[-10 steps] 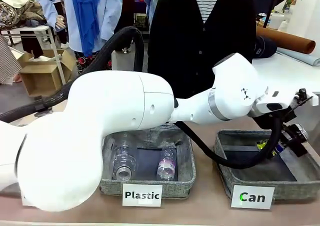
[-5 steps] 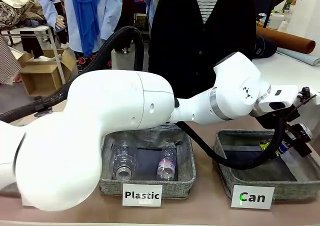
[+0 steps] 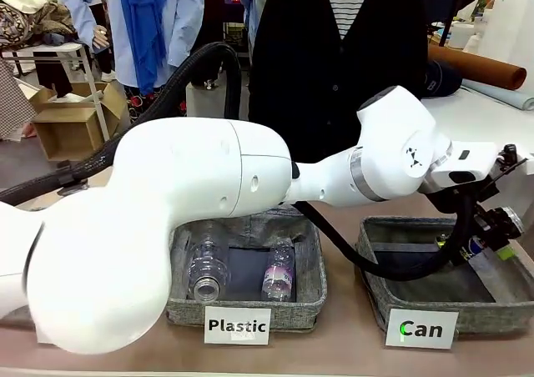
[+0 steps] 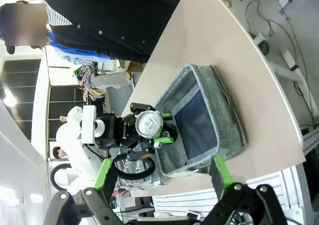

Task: Sort the can waste into the basket.
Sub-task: Pick up the can waste from the table and place it in the right Fabric basket.

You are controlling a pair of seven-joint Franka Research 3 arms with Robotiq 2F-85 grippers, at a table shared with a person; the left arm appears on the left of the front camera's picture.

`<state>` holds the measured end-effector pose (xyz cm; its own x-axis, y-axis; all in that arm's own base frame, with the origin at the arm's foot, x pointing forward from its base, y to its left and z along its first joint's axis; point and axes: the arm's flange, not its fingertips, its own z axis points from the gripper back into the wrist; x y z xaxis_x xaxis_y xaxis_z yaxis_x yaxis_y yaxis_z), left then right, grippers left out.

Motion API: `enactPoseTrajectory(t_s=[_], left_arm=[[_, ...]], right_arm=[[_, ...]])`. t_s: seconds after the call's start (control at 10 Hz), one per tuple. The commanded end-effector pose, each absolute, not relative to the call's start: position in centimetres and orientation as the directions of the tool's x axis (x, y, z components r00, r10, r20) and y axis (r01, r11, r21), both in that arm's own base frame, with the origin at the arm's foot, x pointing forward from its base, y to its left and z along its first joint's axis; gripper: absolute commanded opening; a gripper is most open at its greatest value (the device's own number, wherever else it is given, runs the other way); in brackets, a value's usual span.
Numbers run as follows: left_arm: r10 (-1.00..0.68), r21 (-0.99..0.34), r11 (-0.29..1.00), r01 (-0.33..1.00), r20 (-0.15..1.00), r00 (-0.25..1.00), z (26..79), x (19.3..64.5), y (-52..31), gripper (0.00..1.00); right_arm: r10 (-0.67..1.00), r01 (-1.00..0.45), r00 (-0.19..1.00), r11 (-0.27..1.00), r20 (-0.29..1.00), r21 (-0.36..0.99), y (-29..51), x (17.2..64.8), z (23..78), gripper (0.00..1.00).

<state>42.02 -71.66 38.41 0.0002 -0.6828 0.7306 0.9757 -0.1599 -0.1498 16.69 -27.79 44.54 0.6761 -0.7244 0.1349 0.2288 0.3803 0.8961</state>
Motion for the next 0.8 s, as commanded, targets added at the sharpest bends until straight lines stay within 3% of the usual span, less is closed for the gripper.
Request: enactPoseTrajectory(t_s=[0.0,0.1,0.5,0.7], left_arm=[[-0.682,-0.115,-0.155,0.981,0.731,-0.022,39.2,42.0,-70.9,0.91],[-0.678,-0.109,-0.142,0.984,0.735,-0.017,39.9,42.0,-70.4,1.00],[-0.740,-0.062,-0.062,0.996,0.673,-0.004,43.6,41.7,-62.5,1.00],[-0.759,-0.141,0.037,0.989,0.640,0.120,48.1,40.8,-53.1,1.00]], right_arm=[[-0.723,0.239,0.678,0.387,0.132,0.891,-27.8,16.9,44.6,1.00],[-0.723,0.239,0.678,0.387,0.132,0.891,-27.8,16.9,44.6,1.00],[-0.724,0.229,0.676,0.380,0.134,0.896,-27.8,16.7,44.5,1.00],[-0.648,0.206,0.747,0.439,0.149,0.875,-23.6,22.4,45.2,1.00]])
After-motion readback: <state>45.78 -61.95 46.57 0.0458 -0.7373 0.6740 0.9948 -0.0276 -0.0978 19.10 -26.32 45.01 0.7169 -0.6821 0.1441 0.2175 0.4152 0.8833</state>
